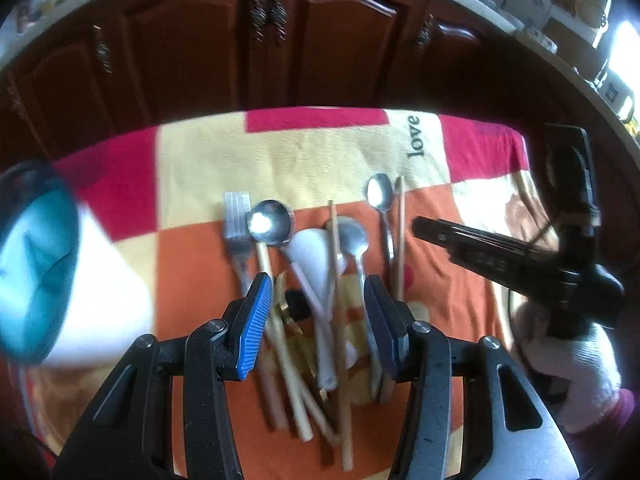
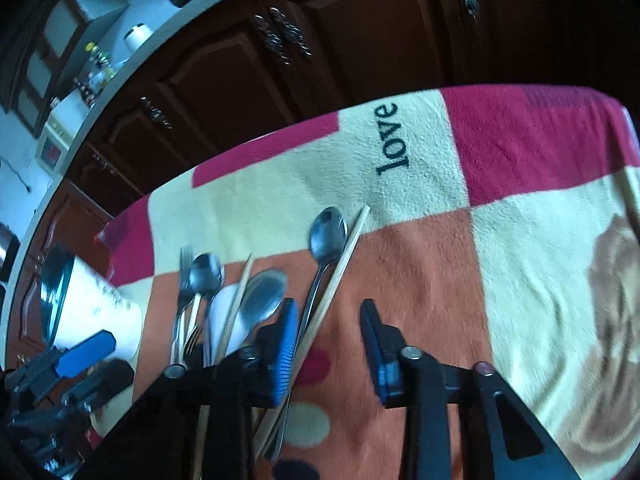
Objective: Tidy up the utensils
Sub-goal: 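Reach the right tool to the utensil row and grasp a wooden chopstick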
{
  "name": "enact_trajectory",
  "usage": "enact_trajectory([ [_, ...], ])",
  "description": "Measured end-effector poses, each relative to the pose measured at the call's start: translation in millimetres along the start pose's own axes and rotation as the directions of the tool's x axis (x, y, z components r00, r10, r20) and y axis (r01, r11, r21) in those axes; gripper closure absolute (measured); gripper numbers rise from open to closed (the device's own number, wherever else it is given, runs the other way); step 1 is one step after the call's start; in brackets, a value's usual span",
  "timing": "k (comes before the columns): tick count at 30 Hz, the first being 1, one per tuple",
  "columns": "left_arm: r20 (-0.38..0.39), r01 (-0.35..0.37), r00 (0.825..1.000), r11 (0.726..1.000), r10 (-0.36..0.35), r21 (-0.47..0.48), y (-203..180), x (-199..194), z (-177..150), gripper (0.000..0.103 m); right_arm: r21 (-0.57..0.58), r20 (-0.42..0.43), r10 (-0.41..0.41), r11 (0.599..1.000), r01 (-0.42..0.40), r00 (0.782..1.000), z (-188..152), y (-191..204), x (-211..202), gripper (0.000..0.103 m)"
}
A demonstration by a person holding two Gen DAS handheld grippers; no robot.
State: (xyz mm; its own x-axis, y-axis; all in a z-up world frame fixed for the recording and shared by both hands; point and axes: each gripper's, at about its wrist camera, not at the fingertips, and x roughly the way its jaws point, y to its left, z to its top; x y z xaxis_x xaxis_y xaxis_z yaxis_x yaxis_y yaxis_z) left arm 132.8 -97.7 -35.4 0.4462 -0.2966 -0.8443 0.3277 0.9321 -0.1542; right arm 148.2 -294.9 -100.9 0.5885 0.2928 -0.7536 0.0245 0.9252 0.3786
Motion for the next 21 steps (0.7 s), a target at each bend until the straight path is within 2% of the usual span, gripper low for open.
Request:
enact_trajectory([
  [3,-0.029,0.017,0.999,1.000,-0.017,-0.008,0,12,10,0.055,0.019,-0.014,0.021,1.000,-0.021,1.000,8,-4,15,0.078],
  [7,-0.044,0.018,0.999,1.000,-0.017,0.015,-3,25,19,0.055,0.044,-0.051,0.037,0.998,-0.035,0.998,16,-13,33,0.092],
  [10,-0.073,0.014,0.997,1.000,-0.012,0.025,-3,39,24,0.055,0.041,-0.055,0.083,0.996,-0.081,0.995,19,-18,31,0.093],
  [15,-0.097,0.019,0.995,1.000,-0.018,0.016,-5,59,38,0.056,0.033,-0.045,0.110,0.994,-0.109,0.993,16,-35,10,0.094],
  [17,-0.108,0.017,0.994,1.000,-0.015,0.018,-7,66,44,0.062,0.034,-0.047,0.116,0.993,-0.115,0.992,15,-41,4,0.094],
  [19,-0.127,0.005,0.992,0.999,0.001,0.041,-12,77,50,0.074,0.035,-0.048,0.124,0.992,-0.122,0.991,13,-49,-1,0.094],
  [21,-0.145,-0.007,0.989,0.998,0.017,0.064,-17,87,52,0.080,0.037,-0.048,0.127,0.991,-0.125,0.991,13,-50,-1,0.094],
])
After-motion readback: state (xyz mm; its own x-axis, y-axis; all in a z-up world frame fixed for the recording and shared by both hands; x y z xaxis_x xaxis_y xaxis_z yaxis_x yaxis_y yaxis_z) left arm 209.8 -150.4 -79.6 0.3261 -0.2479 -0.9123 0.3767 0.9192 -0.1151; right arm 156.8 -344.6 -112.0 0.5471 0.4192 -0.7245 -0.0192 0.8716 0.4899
